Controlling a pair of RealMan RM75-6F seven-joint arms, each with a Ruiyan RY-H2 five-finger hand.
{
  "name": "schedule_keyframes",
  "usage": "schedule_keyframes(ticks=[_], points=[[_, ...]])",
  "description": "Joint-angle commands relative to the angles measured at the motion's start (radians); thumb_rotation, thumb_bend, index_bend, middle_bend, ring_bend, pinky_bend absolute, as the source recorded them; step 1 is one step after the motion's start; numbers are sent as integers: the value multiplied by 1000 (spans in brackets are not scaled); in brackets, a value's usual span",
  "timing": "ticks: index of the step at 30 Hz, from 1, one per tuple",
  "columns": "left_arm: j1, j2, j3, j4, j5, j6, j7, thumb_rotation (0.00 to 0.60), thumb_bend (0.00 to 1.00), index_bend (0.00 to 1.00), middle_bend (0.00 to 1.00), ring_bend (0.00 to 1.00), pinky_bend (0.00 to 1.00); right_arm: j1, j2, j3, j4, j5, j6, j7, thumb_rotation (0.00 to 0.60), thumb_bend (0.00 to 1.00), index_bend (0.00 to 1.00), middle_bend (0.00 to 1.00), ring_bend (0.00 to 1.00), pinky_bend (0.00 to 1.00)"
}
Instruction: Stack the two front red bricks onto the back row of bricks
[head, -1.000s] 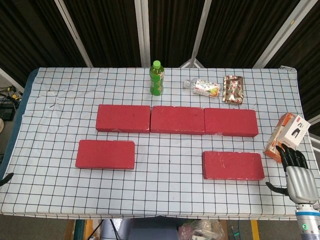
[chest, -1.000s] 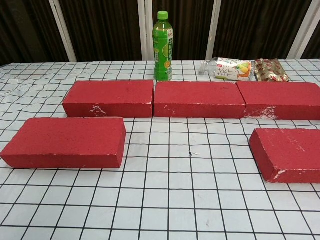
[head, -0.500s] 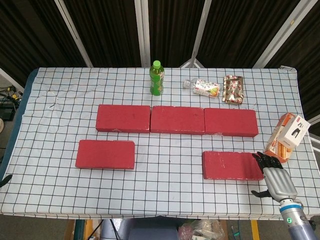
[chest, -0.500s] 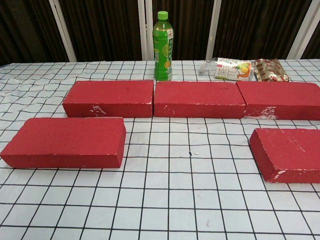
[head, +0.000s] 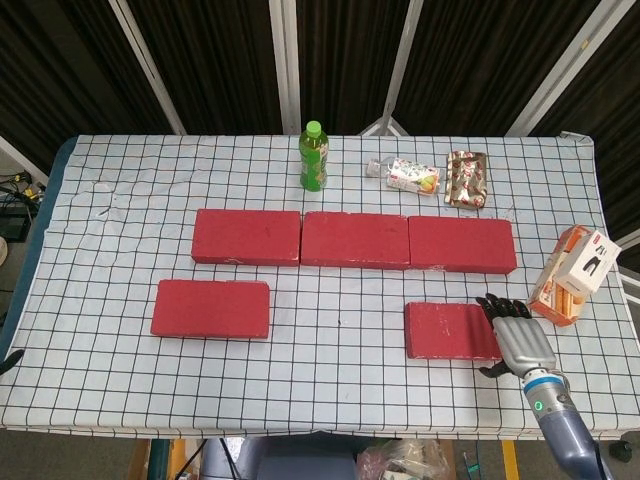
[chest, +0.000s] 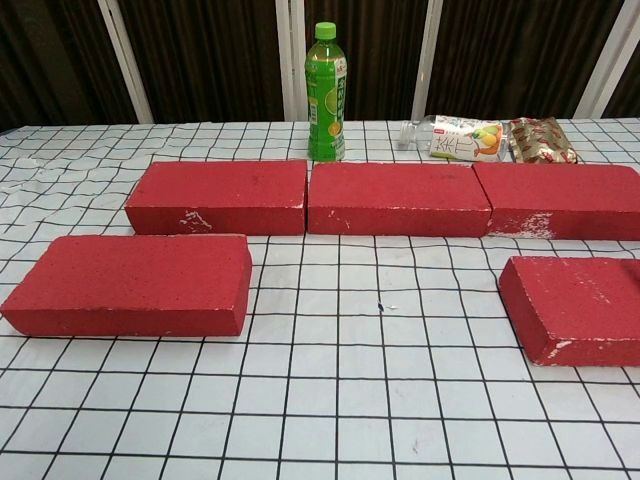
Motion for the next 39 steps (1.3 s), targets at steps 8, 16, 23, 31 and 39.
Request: schedule_keyframes(ticks=[8, 16, 23, 31, 39], points=[[0, -3, -2, 4, 2, 3, 0, 600, 0, 89, 0, 0, 23, 70, -47, -12, 6, 93, -2, -59, 600, 134, 0, 0, 0, 0], [-3, -7, -1, 8, 6, 0, 7, 600, 0, 89, 0, 0, 23, 111, -90, -22, 32, 136, 3, -73, 600, 134, 0, 0, 0, 0], [-4, -11, -4, 6, 1, -2, 18, 600, 0, 89, 0, 0, 23, 138, -123, -36, 64, 168, 1, -75, 600, 133, 0, 0, 0, 0], [-6, -14, -4, 5, -2, -5, 27, 600, 0, 89, 0, 0, 23, 161, -145, -44, 83, 182, 10, -79, 600, 133, 0, 0, 0, 0], [-3, -14, -9, 4, -11, -2, 23, 600, 0, 89, 0, 0, 23, 185, -177, -55, 120, 221, 9, -92, 600, 134, 0, 0, 0, 0]])
